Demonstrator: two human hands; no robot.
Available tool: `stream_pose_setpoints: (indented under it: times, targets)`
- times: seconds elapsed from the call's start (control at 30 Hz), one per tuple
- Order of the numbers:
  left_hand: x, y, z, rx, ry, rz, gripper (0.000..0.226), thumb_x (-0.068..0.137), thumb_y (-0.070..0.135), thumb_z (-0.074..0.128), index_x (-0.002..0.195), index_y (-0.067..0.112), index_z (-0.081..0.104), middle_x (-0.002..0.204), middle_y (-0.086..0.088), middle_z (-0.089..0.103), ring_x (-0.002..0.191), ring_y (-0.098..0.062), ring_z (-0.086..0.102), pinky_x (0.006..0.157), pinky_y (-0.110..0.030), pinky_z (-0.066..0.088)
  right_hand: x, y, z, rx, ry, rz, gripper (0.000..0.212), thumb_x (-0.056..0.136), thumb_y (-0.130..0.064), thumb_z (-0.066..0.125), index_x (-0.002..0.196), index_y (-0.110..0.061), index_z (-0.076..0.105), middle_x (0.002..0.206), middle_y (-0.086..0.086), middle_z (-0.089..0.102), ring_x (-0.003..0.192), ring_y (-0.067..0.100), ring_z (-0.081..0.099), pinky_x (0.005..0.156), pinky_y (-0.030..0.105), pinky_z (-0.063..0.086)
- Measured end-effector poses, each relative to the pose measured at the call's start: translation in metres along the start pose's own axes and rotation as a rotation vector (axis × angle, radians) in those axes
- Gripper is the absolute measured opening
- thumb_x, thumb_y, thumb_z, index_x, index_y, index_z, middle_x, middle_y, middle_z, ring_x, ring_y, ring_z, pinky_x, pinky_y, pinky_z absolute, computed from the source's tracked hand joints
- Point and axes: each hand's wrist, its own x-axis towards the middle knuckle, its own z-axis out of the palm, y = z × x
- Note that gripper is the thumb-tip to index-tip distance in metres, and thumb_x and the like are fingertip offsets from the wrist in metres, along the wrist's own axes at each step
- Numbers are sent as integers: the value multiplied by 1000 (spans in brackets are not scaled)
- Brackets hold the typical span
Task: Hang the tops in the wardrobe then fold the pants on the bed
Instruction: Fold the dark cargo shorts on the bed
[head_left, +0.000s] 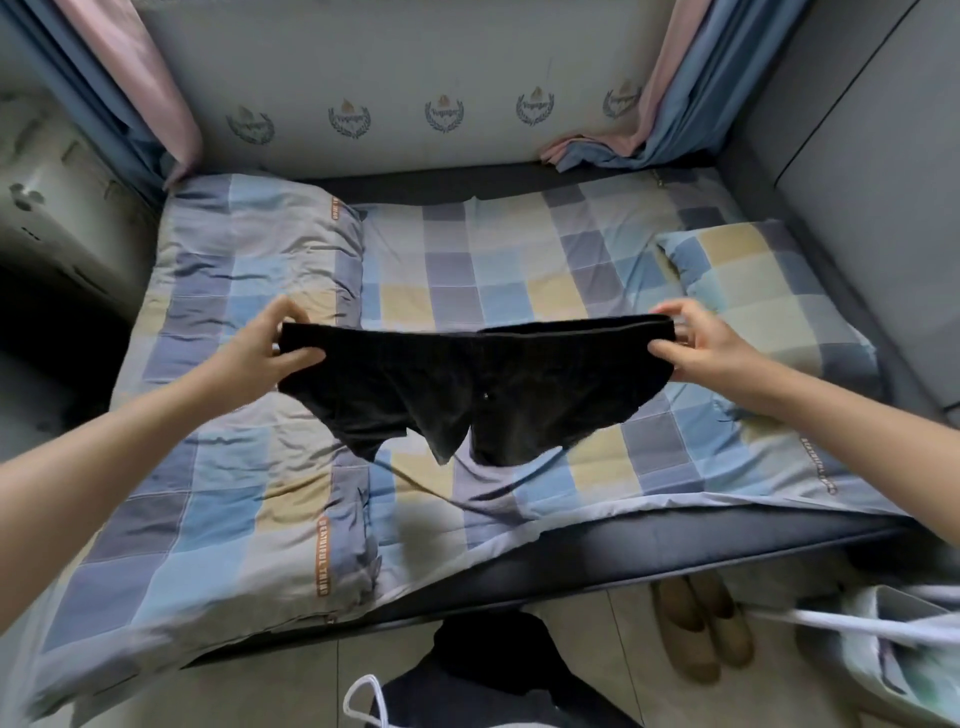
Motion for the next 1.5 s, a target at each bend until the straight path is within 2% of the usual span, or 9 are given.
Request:
stream_pose_setpoints:
  times: [0.2,0.43,0.7,0.8,0.9,0.97,1.07,1.33,1.5]
  targets:
    - [-26,-27,9,-86,-629,-349,46,78,-5,75,116,17,60,93,-15,71,79,-22,69,59,-24,53,-18,16,-2,-90,-293,239,23,98,-18,51,119,-9,57,116,17,65,102,25,65,87,42,54]
    - [-22,-34,7,-408,-749,-565,42,85,6,66,124,-5,56,120,-27,64,109,-41,63,90,-47,52,-14,19,-11,25,-335,317,25,97,-26,52,111,-7,63,117,20,65,107,29,64,96,49,46]
    - [32,-27,31,-254,-489,-427,20,95,24,60,99,42,68,94,6,73,82,-5,70,57,-24,54,45,24,-34,-174,-221,225,30,79,-56,62,90,-29,71,92,-3,74,87,10,69,71,21,51]
    - [85,-53,71,-85,-296,-314,24,95,20,61,117,27,61,105,-10,70,98,-24,68,86,-38,55,110,66,-31,-298,-98,155,23,90,-40,62,95,-19,68,91,4,73,86,18,68,80,38,52]
    - [135,-105,135,-46,-107,-307,17,93,8,62,110,13,62,100,-6,71,99,-28,67,81,-26,52,178,135,-8,-351,67,61,13,91,-22,64,84,-10,62,77,9,67,69,8,59,69,26,47]
    - [163,-152,190,-25,-10,-349,16,94,6,61,110,8,59,101,-13,70,98,-32,66,86,-38,52,221,195,17,-358,151,68,10,90,-18,66,83,-17,59,73,1,64,65,3,55,62,14,43]
    - [202,-227,271,103,120,-356,14,96,16,59,105,8,50,95,-21,67,91,-40,63,77,-46,47,281,294,58,-359,213,84,7,90,-21,65,91,-19,58,77,0,61,67,13,54,64,23,42]
    - [255,-324,358,146,239,-418,13,102,26,45,109,15,42,99,-17,59,95,-42,57,76,-43,39,361,420,117,-264,247,120,3,97,-20,50,99,-18,50,86,0,57,79,17,55,71,28,43]
    - [288,-317,335,162,251,-315,18,102,21,45,115,9,45,106,-25,61,100,-43,57,85,-47,42,380,402,102,-303,324,-23,21,98,-20,49,111,-5,56,95,6,59,88,16,54,77,27,41]
